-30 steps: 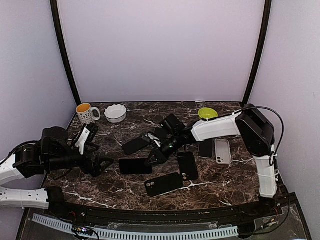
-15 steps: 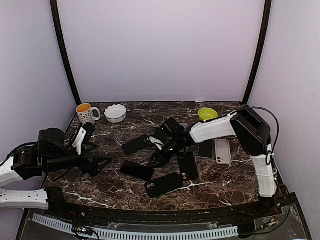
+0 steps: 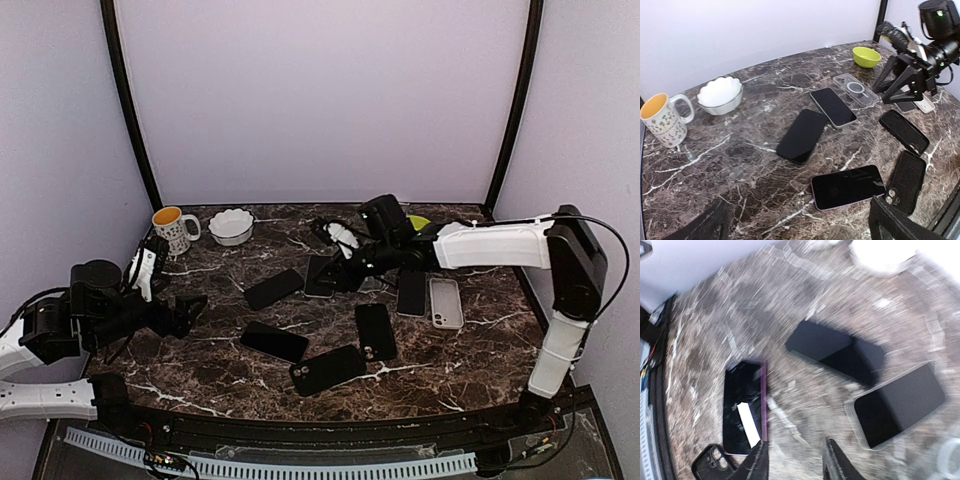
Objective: Take the phone out of the phone case
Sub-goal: Place the phone at the center of the board, then reset both arms
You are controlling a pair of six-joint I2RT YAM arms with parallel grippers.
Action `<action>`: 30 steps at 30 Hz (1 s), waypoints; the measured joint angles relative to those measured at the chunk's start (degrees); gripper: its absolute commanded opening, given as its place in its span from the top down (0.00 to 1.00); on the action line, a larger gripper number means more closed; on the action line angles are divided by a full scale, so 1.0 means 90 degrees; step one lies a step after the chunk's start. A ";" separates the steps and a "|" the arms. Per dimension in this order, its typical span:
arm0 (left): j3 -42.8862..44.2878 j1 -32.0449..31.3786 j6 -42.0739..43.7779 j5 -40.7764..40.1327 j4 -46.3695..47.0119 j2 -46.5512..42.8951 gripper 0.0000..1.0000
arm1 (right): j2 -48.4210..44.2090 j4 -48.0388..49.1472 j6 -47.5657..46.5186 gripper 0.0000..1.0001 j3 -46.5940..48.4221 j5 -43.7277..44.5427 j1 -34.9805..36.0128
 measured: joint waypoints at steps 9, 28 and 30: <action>-0.0211 0.0000 0.0335 -0.1430 0.0316 -0.0250 0.01 | -0.1766 0.0809 0.0248 0.34 -0.1554 0.1141 -0.1015; -0.1506 0.2098 0.3036 -0.1630 0.3857 0.0240 0.01 | -0.4983 0.1795 0.0852 0.01 -0.4532 0.4024 -0.3094; -0.1600 0.2506 0.3264 -0.1326 0.4439 0.0685 0.01 | -0.5093 0.1909 0.0925 0.01 -0.4663 0.4347 -0.3206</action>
